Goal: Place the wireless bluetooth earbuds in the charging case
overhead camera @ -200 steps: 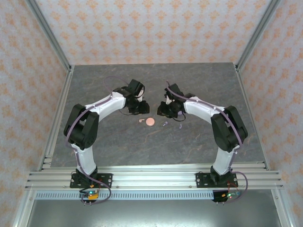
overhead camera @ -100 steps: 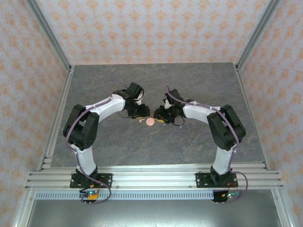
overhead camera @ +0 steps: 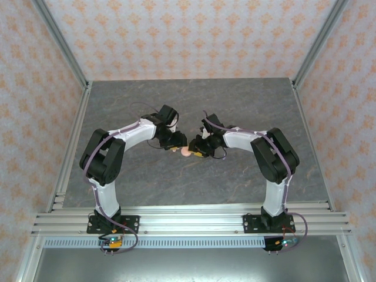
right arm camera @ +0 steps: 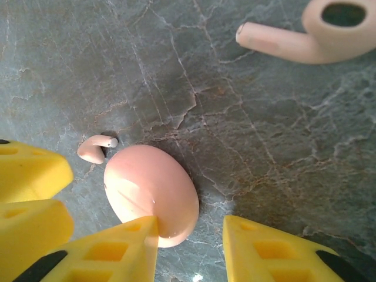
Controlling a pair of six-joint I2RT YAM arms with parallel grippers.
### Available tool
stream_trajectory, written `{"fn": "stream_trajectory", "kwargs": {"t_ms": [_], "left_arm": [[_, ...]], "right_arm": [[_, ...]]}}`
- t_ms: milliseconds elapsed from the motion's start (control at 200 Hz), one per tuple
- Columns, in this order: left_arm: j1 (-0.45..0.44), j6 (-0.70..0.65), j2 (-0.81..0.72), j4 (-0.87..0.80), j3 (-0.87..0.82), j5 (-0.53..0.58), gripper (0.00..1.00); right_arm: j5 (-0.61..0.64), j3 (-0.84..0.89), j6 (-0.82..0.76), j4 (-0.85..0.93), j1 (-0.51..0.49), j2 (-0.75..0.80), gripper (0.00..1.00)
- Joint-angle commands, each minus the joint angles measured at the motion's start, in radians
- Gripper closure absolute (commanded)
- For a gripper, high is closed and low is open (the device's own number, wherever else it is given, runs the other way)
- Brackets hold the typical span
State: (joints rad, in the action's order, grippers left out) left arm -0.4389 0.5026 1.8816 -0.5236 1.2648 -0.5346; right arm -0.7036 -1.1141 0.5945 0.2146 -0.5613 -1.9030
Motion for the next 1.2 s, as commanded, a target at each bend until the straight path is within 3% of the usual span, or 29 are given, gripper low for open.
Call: {"fn": "stream_trajectory", "kwargs": {"t_ms": [0, 1191], "left_arm": [[-0.006, 0.017, 0.020, 0.025, -0.012, -0.031, 0.53], [-0.020, -0.007, 0.122, -0.003, 0.067, -0.041, 0.60]], "right_arm": [[0.032, -0.008, 0.001, 0.014, -0.005, -0.012, 0.66], [0.101, -0.001, -0.025, 0.064, -0.005, 0.002, 0.71]]}}
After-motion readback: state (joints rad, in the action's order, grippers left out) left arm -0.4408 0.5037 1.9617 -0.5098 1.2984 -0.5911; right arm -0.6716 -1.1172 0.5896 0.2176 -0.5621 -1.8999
